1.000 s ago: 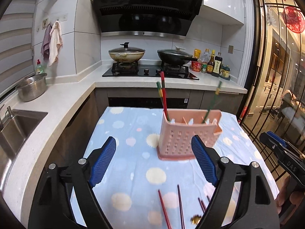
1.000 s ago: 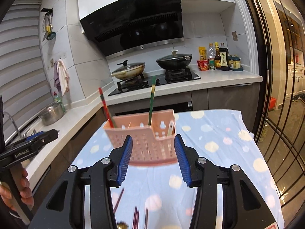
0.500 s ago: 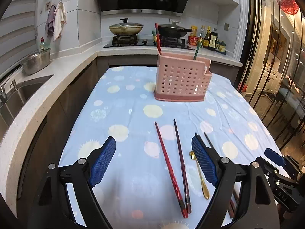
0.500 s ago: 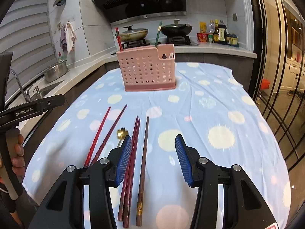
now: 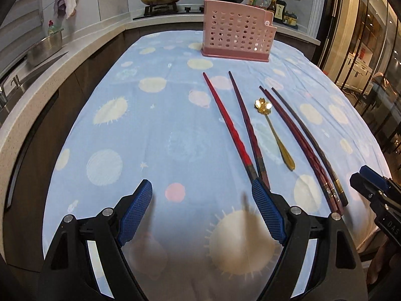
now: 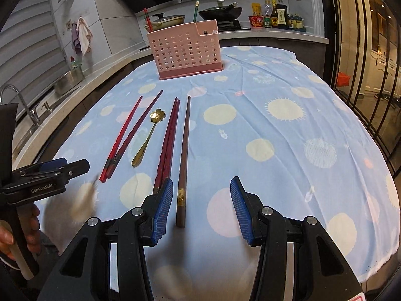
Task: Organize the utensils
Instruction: 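Move both tools back toward the remaining chopsticks on the cloth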
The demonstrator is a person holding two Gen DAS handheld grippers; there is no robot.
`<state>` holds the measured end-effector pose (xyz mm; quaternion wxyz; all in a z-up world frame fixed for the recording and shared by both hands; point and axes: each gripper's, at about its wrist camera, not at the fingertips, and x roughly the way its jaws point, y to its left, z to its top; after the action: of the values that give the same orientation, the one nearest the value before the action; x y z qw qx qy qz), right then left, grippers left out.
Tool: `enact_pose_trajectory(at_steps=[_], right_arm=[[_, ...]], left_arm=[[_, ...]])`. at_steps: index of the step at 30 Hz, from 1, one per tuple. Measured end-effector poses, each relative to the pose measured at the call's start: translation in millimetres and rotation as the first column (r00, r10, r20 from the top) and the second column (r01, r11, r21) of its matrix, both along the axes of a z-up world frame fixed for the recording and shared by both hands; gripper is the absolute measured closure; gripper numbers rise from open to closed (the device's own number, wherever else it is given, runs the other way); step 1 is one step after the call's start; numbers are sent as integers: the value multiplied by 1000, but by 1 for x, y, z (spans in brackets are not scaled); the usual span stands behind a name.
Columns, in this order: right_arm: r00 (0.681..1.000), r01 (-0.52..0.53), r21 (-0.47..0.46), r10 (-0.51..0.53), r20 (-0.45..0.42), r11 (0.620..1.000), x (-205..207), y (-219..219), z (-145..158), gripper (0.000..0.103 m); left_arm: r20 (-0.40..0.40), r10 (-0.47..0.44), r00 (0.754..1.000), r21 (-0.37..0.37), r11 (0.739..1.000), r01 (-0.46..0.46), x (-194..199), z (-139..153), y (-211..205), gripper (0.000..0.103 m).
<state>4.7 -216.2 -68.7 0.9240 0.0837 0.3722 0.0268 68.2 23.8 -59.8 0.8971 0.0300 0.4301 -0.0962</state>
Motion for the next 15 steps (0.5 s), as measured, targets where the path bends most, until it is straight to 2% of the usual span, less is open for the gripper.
enact_pose_trajectory(at_steps=[5,15], right_arm=[[1000,-16,-34,16,-5,999,-1,9,-5,57],[999,-33,-45,31,-37,998,4,16,-16,76]], left_arm=[[-10,-11,1000,-8,1000,11,-5,-1,0,25],[-27,-61,998,-7,998,61,-4,-10,-17,26]])
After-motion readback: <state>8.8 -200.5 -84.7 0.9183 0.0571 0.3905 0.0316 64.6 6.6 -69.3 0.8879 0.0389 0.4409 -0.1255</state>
